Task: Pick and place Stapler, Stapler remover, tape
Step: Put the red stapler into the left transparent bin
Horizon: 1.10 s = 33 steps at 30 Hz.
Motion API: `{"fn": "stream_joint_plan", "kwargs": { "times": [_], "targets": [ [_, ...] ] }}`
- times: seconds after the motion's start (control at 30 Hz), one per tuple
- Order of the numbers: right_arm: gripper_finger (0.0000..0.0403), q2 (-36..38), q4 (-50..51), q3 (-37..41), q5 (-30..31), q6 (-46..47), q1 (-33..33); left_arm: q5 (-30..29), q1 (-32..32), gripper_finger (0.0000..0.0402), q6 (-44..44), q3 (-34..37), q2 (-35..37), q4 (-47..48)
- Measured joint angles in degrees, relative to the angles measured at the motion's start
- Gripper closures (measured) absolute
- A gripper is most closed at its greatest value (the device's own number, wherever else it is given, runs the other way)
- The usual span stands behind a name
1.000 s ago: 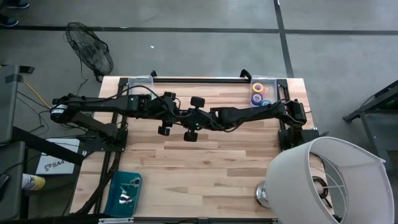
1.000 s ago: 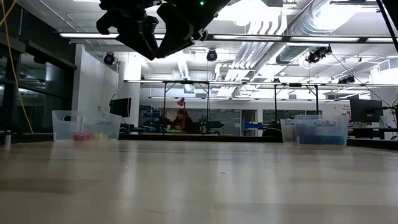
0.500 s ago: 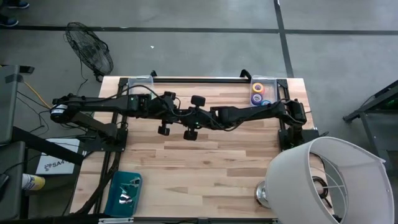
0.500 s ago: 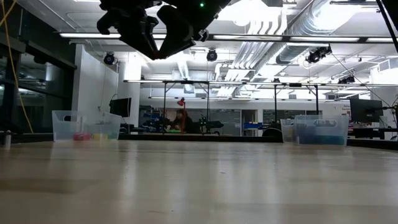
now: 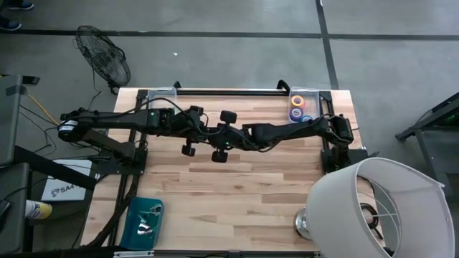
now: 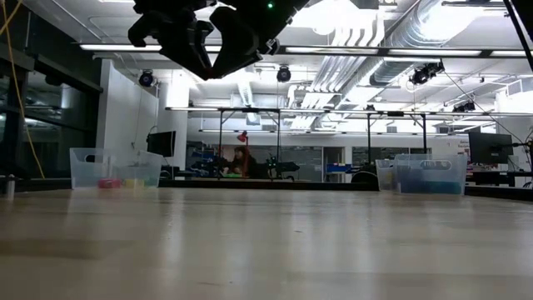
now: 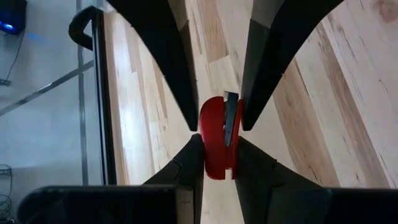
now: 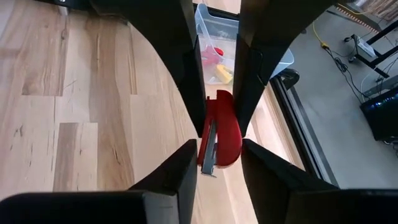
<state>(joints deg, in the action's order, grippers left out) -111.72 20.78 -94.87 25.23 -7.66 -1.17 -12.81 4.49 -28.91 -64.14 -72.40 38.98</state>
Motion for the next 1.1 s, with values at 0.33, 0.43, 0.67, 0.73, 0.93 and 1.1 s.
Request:
{"fn": "stream_joint_plan", "kwargs": {
  "times": [0.33,0.43,0.67,0.73,0.93,1.1],
  "targets": [
    [0.0237,0.0,0.67,0.0,1.34,3.65,0.18,-0.06,0.0,0.0341,0.26,0.0,-0.02,0.12],
    [0.0223,-0.01,0.88,0.0,1.4,3.78,0.28,-0.19,0.0,0.0342,0.46,0.0,-0.02,0.17],
    [0.0217,1.48,5.72,0.04,1.42,6.73,0.49,-3.87,0.0,0.0342,2.99,0.0,0.08,0.45],
    [0.0217,2.5,7.24,0.04,1.53,8.23,0.73,-5.76,0.0,0.0342,3.71,0.0,0.13,0.63],
    [0.0217,5.45,10.77,0.04,1.35,12.6,2.02,-11.8,0.02,0.0342,7.31,-0.02,0.31,2.08],
    [0.0217,7.63,12.46,0.04,0.81,15.21,2.73,-19.67,0.02,0.0342,12.09,-0.01,1.7,2.84]
  ]
}}
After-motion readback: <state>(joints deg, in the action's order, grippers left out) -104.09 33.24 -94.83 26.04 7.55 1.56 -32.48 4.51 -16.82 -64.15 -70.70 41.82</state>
